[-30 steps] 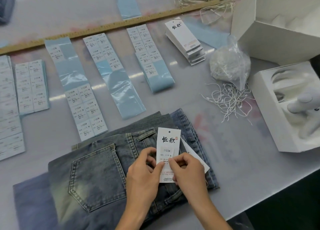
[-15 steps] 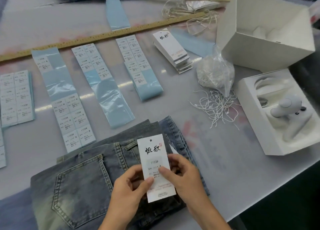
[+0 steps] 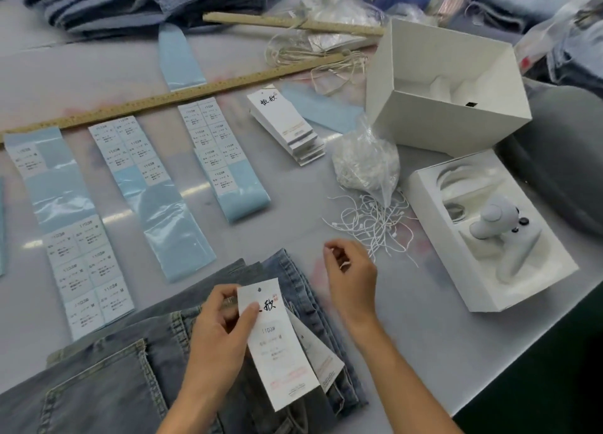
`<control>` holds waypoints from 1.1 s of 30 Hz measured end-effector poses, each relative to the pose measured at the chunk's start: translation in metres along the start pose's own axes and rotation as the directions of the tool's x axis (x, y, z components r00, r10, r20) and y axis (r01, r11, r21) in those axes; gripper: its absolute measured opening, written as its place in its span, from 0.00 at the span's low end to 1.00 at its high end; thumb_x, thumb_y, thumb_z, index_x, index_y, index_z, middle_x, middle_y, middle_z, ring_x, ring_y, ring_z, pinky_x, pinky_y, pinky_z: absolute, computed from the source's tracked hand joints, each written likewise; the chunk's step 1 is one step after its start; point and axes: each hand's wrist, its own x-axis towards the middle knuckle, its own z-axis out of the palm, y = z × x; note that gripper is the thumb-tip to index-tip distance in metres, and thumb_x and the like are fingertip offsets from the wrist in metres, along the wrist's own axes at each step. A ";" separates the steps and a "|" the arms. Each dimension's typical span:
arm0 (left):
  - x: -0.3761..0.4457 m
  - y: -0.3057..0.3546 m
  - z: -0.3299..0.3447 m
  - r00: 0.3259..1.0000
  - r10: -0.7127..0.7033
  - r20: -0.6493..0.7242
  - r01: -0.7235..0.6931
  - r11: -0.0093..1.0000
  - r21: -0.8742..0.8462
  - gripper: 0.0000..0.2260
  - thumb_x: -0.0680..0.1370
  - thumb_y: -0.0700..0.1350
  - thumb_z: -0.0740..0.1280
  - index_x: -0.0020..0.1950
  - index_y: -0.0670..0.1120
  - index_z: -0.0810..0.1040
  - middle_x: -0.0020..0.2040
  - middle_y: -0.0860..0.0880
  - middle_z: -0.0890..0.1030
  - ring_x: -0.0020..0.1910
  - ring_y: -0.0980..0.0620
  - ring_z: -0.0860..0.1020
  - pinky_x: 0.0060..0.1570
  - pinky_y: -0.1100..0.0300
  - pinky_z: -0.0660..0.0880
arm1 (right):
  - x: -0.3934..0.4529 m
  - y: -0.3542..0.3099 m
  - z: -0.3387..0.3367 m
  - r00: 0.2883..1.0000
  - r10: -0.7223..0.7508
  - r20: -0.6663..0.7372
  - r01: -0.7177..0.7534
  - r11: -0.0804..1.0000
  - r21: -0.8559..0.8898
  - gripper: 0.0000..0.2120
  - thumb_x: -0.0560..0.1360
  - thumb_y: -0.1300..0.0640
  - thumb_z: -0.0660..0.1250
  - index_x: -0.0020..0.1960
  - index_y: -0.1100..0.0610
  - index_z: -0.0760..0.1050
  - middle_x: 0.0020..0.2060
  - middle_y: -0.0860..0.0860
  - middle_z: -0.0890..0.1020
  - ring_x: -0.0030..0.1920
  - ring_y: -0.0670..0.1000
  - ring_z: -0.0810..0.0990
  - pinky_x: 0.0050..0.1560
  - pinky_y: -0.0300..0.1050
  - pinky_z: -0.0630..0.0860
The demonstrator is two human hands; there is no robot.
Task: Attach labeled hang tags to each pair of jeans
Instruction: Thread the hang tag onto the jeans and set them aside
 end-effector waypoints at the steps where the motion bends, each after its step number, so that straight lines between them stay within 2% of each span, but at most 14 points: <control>1: 0.003 0.003 0.000 1.000 0.005 0.018 -0.005 1.000 0.013 0.05 0.82 0.41 0.67 0.54 0.51 0.74 0.41 0.47 0.87 0.40 0.48 0.86 0.32 0.57 0.81 | 0.021 0.004 0.008 0.999 -0.037 -0.033 0.035 0.997 -0.062 0.05 0.78 0.63 0.70 0.50 0.54 0.82 0.45 0.48 0.80 0.43 0.44 0.78 0.46 0.35 0.74; 3: 0.007 0.010 0.001 1.000 0.022 0.020 -0.022 1.000 0.014 0.05 0.82 0.44 0.66 0.51 0.55 0.76 0.41 0.46 0.87 0.40 0.48 0.87 0.32 0.61 0.80 | 0.055 0.016 0.023 0.997 -0.078 -0.007 0.074 0.973 -0.220 0.07 0.78 0.61 0.70 0.56 0.58 0.82 0.50 0.52 0.79 0.50 0.51 0.77 0.52 0.45 0.75; 5: 0.009 0.016 0.000 0.998 0.057 0.004 -0.057 0.998 0.007 0.05 0.81 0.48 0.67 0.48 0.59 0.79 0.44 0.48 0.88 0.41 0.49 0.87 0.34 0.61 0.81 | 0.073 0.026 0.035 0.994 -0.102 0.038 0.109 0.931 -0.348 0.08 0.77 0.59 0.70 0.56 0.59 0.81 0.52 0.54 0.79 0.55 0.56 0.74 0.57 0.50 0.72; 10: 0.008 0.017 -0.001 0.994 0.097 -0.041 -0.098 0.995 -0.035 0.07 0.78 0.54 0.65 0.44 0.56 0.81 0.46 0.48 0.87 0.43 0.49 0.86 0.36 0.60 0.81 | 0.072 0.024 0.042 0.989 -0.144 0.025 0.137 0.861 -0.490 0.04 0.79 0.57 0.68 0.50 0.58 0.78 0.50 0.54 0.78 0.55 0.57 0.72 0.54 0.51 0.65; 12: 0.006 0.014 -0.002 0.992 0.106 -0.063 -0.108 0.994 -0.022 0.08 0.78 0.54 0.66 0.42 0.54 0.81 0.44 0.47 0.86 0.43 0.48 0.85 0.37 0.58 0.81 | 0.065 0.015 0.034 0.993 -0.114 -0.003 0.104 0.911 -0.399 0.03 0.80 0.58 0.67 0.50 0.58 0.76 0.47 0.52 0.79 0.52 0.56 0.74 0.56 0.52 0.68; 14: 0.003 0.012 -0.003 0.990 0.121 -0.078 -0.121 0.993 0.001 0.08 0.78 0.53 0.66 0.43 0.54 0.82 0.43 0.48 0.86 0.43 0.49 0.85 0.42 0.50 0.82 | 0.051 -0.001 0.021 0.998 -0.062 0.009 0.063 0.989 -0.136 0.02 0.80 0.60 0.67 0.49 0.56 0.76 0.43 0.50 0.80 0.46 0.53 0.77 0.53 0.50 0.73; 15: 0.002 0.011 -0.003 0.989 0.127 -0.079 -0.128 0.992 -0.009 0.07 0.79 0.51 0.67 0.44 0.54 0.84 0.44 0.49 0.86 0.45 0.50 0.85 0.45 0.48 0.83 | 0.040 -0.011 0.013 0.998 -0.063 0.030 0.064 0.998 -0.010 0.02 0.79 0.61 0.69 0.49 0.55 0.77 0.42 0.49 0.80 0.44 0.50 0.78 0.50 0.45 0.74; 17: -0.002 0.012 -0.002 0.987 0.137 -0.085 -0.140 0.990 -0.033 0.08 0.81 0.45 0.68 0.47 0.57 0.84 0.46 0.51 0.87 0.47 0.52 0.86 0.47 0.52 0.83 | 0.013 -0.033 -0.001 0.985 -0.157 0.071 0.150 0.984 0.099 0.05 0.77 0.61 0.72 0.52 0.53 0.80 0.43 0.48 0.82 0.45 0.45 0.80 0.48 0.34 0.75; 19: -0.006 0.016 -0.001 0.986 0.126 -0.106 -0.132 0.990 -0.056 0.13 0.81 0.41 0.69 0.49 0.61 0.82 0.45 0.51 0.88 0.47 0.53 0.86 0.43 0.59 0.83 | -0.017 -0.050 -0.009 0.953 -0.281 0.114 0.269 0.957 0.103 0.08 0.76 0.60 0.74 0.54 0.52 0.83 0.45 0.46 0.83 0.46 0.44 0.81 0.48 0.31 0.75; 21: -0.010 0.019 -0.001 0.984 0.124 -0.128 -0.134 0.988 -0.073 0.13 0.81 0.41 0.69 0.50 0.61 0.81 0.44 0.50 0.88 0.45 0.51 0.86 0.42 0.57 0.82 | -0.041 -0.060 -0.010 0.926 -0.350 0.143 0.337 0.936 0.104 0.08 0.75 0.61 0.75 0.52 0.52 0.83 0.44 0.43 0.82 0.45 0.45 0.82 0.47 0.35 0.77; 24: -0.020 0.024 -0.002 0.983 0.144 -0.116 -0.156 0.983 -0.101 0.12 0.81 0.41 0.68 0.52 0.61 0.80 0.44 0.49 0.87 0.44 0.48 0.86 0.42 0.48 0.84 | -0.065 -0.066 -0.002 0.911 -0.375 0.171 0.365 0.927 0.085 0.06 0.76 0.64 0.73 0.51 0.56 0.83 0.44 0.38 0.79 0.46 0.48 0.80 0.47 0.40 0.77; 28: -0.038 0.029 -0.006 0.974 0.216 -0.075 -0.223 0.969 -0.108 0.13 0.82 0.41 0.68 0.55 0.61 0.80 0.45 0.49 0.87 0.45 0.49 0.86 0.39 0.52 0.84 | -0.083 -0.073 0.005 0.905 -0.396 0.155 0.391 0.918 0.060 0.06 0.75 0.66 0.73 0.50 0.58 0.81 0.44 0.46 0.81 0.46 0.50 0.79 0.49 0.34 0.74; 30: -0.046 0.029 -0.009 0.969 0.243 -0.054 -0.247 0.964 -0.096 0.13 0.82 0.41 0.68 0.57 0.61 0.80 0.47 0.50 0.87 0.47 0.50 0.86 0.40 0.54 0.84 | -0.089 -0.079 0.006 0.912 -0.392 0.124 0.388 0.920 0.052 0.06 0.76 0.65 0.73 0.50 0.57 0.81 0.44 0.45 0.80 0.46 0.49 0.79 0.49 0.30 0.72; 33: -0.055 0.028 -0.014 0.959 0.282 -0.016 -0.283 0.957 -0.066 0.16 0.81 0.40 0.69 0.60 0.62 0.79 0.50 0.53 0.86 0.51 0.52 0.85 0.40 0.59 0.83 | -0.096 -0.088 0.005 0.912 -0.401 0.086 0.400 0.916 0.033 0.05 0.76 0.65 0.72 0.50 0.57 0.80 0.44 0.44 0.79 0.46 0.48 0.78 0.48 0.30 0.72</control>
